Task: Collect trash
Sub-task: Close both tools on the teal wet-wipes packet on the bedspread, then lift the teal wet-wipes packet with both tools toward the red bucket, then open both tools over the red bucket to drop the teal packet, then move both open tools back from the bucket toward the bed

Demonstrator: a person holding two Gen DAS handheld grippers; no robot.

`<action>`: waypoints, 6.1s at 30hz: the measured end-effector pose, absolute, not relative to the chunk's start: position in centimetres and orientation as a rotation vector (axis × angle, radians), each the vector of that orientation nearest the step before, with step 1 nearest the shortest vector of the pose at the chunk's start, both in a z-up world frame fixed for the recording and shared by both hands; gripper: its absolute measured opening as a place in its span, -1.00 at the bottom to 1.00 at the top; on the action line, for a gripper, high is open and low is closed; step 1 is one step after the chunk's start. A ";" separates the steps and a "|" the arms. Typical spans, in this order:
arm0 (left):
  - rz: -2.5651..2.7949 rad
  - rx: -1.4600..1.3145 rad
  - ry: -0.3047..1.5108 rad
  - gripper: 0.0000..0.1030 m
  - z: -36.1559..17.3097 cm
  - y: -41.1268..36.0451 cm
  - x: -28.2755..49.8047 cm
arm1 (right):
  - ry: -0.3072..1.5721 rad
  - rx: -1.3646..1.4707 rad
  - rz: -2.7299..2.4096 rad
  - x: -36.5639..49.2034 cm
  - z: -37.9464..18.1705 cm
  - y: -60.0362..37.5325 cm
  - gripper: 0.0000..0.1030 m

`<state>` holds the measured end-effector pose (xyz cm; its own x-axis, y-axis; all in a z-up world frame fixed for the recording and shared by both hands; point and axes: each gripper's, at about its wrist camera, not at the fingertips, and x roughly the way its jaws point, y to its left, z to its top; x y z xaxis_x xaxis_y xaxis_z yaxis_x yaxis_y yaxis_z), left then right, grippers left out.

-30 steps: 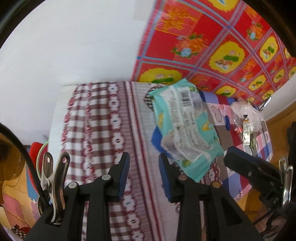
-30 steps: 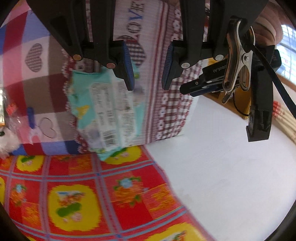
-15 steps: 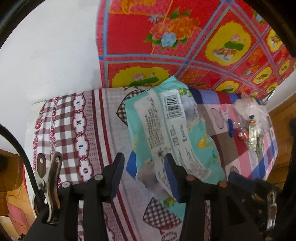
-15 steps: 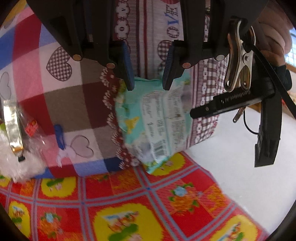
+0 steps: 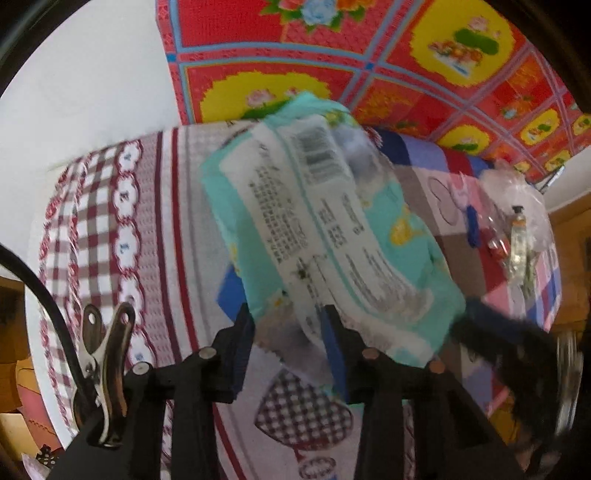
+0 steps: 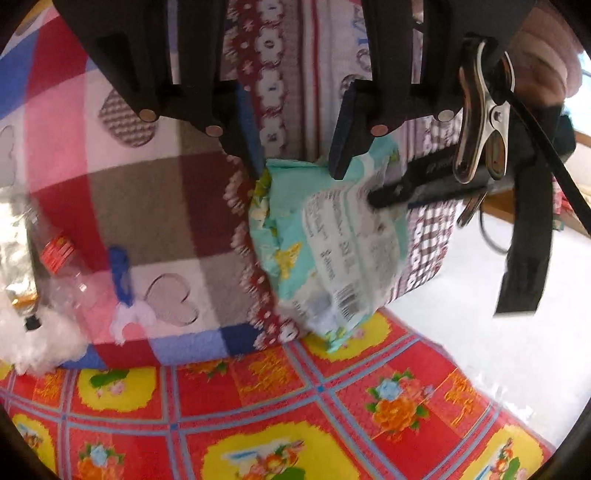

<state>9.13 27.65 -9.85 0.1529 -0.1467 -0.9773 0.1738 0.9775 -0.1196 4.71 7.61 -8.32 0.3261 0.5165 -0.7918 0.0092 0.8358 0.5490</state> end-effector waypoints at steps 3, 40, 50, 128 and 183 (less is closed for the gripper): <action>-0.270 0.009 1.414 -0.31 -9.8 26.9 7.8 | 1.195 0.516 0.336 5.2 -8.4 6.6 -0.26; -0.339 0.104 1.363 0.26 -9.8 30.7 15.4 | 1.274 0.639 0.294 4.7 -9.8 7.1 -0.16; -0.353 0.098 1.339 0.30 -10.8 29.7 15.0 | 1.309 0.611 0.288 5.8 -11.2 9.2 -0.16; 0.278 -0.622 1.160 -0.30 -10.9 72.6 -2.2 | 1.233 -0.238 0.981 7.5 -6.6 53.5 -0.46; 0.314 -0.604 1.290 -0.35 -17.9 76.5 1.6 | 1.425 -0.171 0.904 12.4 -11.5 60.9 -0.30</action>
